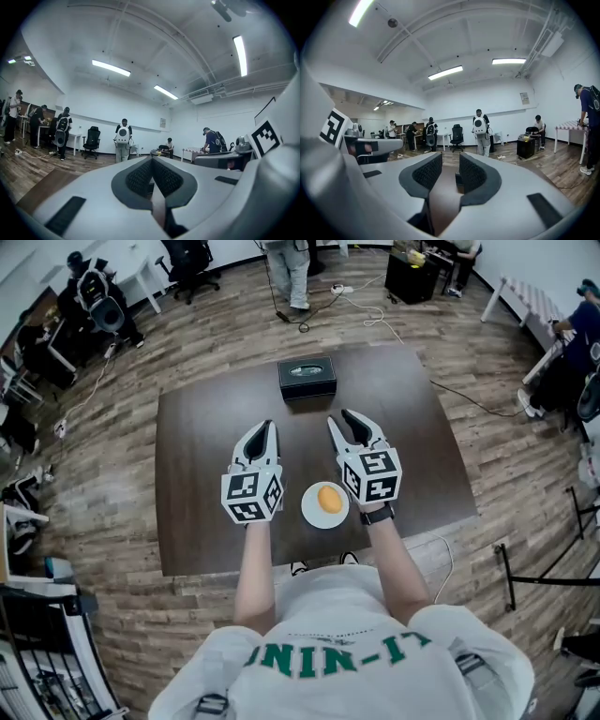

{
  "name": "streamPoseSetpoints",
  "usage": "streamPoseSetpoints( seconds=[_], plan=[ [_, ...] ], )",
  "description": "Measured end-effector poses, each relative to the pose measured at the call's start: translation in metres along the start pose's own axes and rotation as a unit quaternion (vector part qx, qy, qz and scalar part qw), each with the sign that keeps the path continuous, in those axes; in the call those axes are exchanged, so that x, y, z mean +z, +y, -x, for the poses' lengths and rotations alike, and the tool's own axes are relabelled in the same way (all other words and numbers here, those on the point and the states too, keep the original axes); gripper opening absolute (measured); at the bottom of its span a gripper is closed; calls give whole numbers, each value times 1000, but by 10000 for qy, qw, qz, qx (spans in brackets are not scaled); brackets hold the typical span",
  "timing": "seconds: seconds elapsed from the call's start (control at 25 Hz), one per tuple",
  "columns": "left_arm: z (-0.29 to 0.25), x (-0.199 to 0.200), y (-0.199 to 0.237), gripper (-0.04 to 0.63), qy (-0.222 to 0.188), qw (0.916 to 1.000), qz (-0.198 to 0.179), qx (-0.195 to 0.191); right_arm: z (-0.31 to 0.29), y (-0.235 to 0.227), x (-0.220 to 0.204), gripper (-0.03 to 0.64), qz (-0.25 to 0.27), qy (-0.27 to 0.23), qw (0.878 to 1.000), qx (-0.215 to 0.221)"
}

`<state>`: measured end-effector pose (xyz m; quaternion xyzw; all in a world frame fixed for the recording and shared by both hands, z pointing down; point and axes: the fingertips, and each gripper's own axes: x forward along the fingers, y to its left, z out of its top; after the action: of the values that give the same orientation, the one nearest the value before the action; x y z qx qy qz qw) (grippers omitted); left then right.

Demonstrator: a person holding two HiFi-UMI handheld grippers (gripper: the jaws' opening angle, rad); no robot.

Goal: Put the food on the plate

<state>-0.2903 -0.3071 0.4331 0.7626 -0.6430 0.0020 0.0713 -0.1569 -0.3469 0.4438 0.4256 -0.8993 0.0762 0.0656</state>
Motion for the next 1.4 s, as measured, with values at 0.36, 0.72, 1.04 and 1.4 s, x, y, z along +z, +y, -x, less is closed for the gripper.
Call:
streamPoseSetpoints(
  seconds=[0.36, 0.72, 1.04, 1.4],
  plan=[
    [2, 34, 7, 11, -283, 9996, -40, -56, 3, 16, 44, 64, -38, -519, 9985, 143],
    [3, 55, 11, 11, -501, 9980, -377, 11, -3, 22, 61, 17, 241, -636, 9977, 78],
    [7, 68, 21, 11, -607, 9970, -488, 19, -13, 26, 70, 15, 226, -610, 9979, -20],
    [21, 64, 25, 11, -598, 9954, -707, 231, -4, 32, 63, 15, 196, -528, 9984, -42]
  ],
)
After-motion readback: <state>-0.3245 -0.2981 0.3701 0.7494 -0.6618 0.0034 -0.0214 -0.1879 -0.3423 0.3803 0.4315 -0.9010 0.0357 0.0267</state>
